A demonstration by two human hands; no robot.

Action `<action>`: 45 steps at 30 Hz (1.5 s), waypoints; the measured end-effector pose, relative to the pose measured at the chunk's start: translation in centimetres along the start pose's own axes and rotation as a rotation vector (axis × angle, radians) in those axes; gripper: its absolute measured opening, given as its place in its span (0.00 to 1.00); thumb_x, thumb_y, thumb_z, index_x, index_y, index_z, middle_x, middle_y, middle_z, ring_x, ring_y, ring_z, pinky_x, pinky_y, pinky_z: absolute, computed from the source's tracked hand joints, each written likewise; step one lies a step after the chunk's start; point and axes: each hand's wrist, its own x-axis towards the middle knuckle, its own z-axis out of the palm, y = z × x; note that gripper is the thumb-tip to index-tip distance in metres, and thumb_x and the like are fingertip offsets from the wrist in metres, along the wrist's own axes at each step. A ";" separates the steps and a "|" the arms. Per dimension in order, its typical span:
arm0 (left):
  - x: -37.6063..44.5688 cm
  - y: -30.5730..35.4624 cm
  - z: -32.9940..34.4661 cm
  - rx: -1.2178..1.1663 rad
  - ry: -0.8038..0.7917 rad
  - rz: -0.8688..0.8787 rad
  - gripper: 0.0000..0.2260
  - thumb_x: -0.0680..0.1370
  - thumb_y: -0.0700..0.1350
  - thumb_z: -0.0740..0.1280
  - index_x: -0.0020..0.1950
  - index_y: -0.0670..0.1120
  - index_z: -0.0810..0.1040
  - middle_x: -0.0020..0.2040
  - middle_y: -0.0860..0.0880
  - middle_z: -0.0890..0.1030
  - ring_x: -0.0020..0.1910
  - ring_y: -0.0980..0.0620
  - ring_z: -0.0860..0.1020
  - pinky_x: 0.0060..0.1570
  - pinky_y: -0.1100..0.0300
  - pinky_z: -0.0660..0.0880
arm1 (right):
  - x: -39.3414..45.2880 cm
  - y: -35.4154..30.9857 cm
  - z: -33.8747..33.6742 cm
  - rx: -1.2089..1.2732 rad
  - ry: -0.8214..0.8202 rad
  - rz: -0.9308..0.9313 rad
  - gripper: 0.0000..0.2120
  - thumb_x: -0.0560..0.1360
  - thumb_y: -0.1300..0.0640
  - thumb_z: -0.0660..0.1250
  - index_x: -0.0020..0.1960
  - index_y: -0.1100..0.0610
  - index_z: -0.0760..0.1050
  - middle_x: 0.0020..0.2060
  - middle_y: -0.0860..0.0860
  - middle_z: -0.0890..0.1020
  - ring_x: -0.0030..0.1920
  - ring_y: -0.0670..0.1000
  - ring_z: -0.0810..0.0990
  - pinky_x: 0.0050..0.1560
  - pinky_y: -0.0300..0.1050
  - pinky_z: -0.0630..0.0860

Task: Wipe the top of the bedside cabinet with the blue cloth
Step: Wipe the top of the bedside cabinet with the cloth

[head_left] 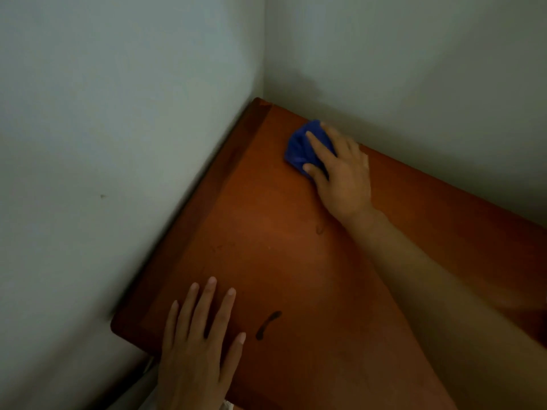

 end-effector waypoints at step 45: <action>3.8 4.4 0.3 0.091 -0.124 0.187 0.26 0.78 0.63 0.45 0.69 0.51 0.65 0.69 0.43 0.66 0.68 0.41 0.61 0.68 0.49 0.48 | -10.6 0.5 -2.4 -0.128 0.387 0.807 0.21 0.73 0.49 0.61 0.62 0.58 0.75 0.61 0.65 0.73 0.54 0.66 0.73 0.50 0.56 0.73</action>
